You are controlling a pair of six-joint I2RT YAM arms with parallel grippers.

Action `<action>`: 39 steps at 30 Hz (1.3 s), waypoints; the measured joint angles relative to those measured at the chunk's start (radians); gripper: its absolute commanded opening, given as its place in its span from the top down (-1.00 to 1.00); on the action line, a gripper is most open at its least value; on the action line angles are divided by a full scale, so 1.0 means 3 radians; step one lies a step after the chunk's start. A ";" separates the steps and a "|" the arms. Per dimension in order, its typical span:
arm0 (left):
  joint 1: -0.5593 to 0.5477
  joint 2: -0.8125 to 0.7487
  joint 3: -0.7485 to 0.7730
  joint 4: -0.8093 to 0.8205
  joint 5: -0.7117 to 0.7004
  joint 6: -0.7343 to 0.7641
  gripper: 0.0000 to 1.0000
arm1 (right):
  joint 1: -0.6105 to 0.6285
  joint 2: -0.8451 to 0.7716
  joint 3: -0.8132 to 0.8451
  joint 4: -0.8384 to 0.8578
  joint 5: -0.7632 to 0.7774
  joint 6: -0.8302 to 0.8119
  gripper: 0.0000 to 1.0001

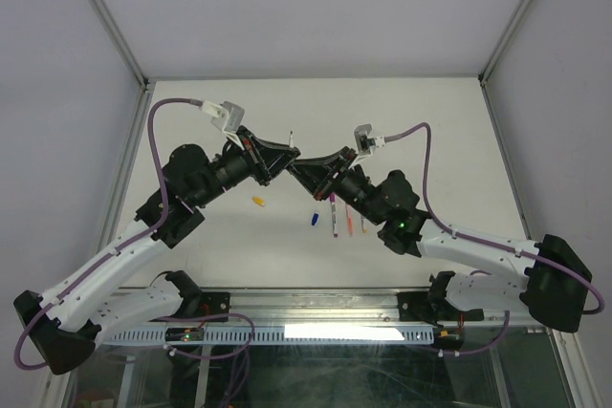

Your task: Insert the pens into the pen caps

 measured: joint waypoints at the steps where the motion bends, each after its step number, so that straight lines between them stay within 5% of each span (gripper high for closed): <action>1: 0.0004 0.0001 -0.0003 0.0011 0.0010 -0.0001 1.00 | 0.0003 0.0000 0.0001 0.0005 0.0008 -0.0014 0.91; 8: 0.0017 0.0004 -0.0014 0.0037 0.0028 0.0005 1.00 | 0.0010 -0.0001 0.0027 -0.0036 0.0020 -0.0111 0.58; 21: -0.0011 0.0005 0.0072 -0.0696 -0.0587 0.0238 1.00 | 0.0011 -0.0223 0.0072 -0.1147 0.0098 -0.0281 0.58; 22: -0.0011 0.0005 0.0074 -0.0732 -0.0646 0.0249 1.00 | 0.0011 -0.0226 0.0072 -0.1237 0.0103 -0.0285 0.00; 26: -0.0011 0.0004 0.0074 -0.0909 -0.0918 0.0276 1.00 | 0.0009 -0.0226 0.0094 -0.1686 0.0135 -0.0343 -0.22; 39: -0.0011 -0.0641 -0.0093 -0.1347 -0.1555 0.0287 1.00 | -0.0071 0.0734 0.0991 -0.2955 -0.0027 -0.0341 -0.28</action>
